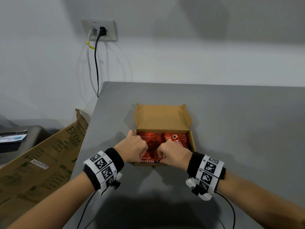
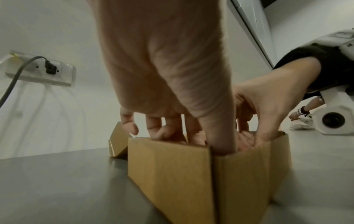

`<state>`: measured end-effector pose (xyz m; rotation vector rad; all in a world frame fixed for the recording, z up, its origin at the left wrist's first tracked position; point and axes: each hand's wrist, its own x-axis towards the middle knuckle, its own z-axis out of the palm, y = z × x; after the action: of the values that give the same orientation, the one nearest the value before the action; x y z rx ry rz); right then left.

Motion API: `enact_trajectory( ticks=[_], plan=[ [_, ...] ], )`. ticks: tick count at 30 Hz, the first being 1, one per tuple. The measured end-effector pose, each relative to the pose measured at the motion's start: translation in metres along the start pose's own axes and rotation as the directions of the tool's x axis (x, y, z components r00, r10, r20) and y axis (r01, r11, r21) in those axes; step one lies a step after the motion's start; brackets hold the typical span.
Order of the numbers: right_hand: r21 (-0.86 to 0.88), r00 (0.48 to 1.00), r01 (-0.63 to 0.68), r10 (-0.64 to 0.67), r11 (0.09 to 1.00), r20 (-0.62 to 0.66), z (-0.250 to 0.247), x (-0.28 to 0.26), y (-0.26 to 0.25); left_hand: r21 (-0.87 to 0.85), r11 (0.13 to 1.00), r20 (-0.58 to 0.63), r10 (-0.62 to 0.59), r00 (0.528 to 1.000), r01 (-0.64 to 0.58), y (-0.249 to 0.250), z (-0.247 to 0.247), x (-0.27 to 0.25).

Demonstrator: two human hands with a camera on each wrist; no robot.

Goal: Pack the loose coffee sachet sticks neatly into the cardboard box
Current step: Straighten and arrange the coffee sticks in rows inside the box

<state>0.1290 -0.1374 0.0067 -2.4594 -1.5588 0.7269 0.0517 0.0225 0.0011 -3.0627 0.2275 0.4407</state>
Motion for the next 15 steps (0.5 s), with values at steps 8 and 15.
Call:
enact_trajectory(
  ticks=[8,15],
  plan=[
    [0.148,0.939,-0.266,0.291,0.953,-0.184,-0.037,-0.012,0.051,-0.343,0.938,0.151,0.008,0.988,0.045,-0.007,0.001,0.002],
    [0.065,0.938,-0.329,0.334,0.942,-0.087,-0.017,-0.01,0.041,-0.451,0.891,0.107,0.002,0.994,0.047,-0.011,0.005,0.0]
  ],
)
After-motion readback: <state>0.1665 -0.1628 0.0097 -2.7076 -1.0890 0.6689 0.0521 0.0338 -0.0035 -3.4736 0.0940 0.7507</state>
